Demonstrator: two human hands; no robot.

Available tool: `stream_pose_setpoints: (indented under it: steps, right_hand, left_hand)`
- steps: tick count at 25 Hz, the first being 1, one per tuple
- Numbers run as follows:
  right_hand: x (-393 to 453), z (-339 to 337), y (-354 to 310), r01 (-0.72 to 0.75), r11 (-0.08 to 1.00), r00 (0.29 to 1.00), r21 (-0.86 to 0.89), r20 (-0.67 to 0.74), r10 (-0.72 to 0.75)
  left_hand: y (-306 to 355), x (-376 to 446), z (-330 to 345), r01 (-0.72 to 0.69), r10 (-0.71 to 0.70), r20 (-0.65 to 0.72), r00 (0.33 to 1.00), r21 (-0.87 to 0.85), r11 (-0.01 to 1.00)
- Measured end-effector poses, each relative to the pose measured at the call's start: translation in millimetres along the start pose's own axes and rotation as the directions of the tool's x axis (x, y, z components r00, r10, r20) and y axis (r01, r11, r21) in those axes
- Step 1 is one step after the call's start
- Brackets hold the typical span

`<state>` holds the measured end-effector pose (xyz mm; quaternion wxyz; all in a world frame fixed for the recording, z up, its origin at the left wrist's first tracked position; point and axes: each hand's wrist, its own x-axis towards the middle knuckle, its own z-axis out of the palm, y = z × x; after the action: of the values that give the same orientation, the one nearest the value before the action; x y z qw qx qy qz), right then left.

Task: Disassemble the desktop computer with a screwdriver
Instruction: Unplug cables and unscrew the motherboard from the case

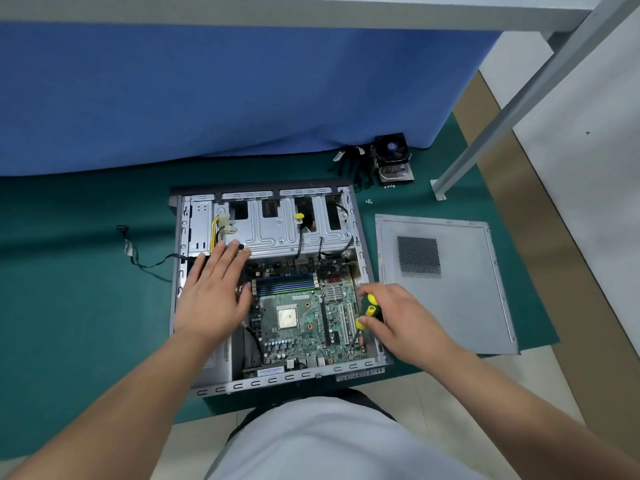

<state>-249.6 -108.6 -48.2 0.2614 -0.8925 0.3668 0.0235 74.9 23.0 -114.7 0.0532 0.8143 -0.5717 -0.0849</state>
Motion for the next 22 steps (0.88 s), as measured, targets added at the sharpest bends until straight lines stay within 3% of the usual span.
stream_pose_setpoints:
  steps: [15, 22]
  right_hand:
    - [-8, 22, -5, 0.035, 0.994, 0.994, -0.101, -0.099, -0.045]
    - [-11, 22, -4, 0.001, 0.998, 0.998, -0.058, -0.069, -0.005]
  left_hand:
    - [0, 0, 0, 0.008, -0.008, -0.049, 0.999, 0.003, 1.0]
    - [1, 0, 0, 0.012, -0.012, -0.052, 0.999, -0.002, 1.0]
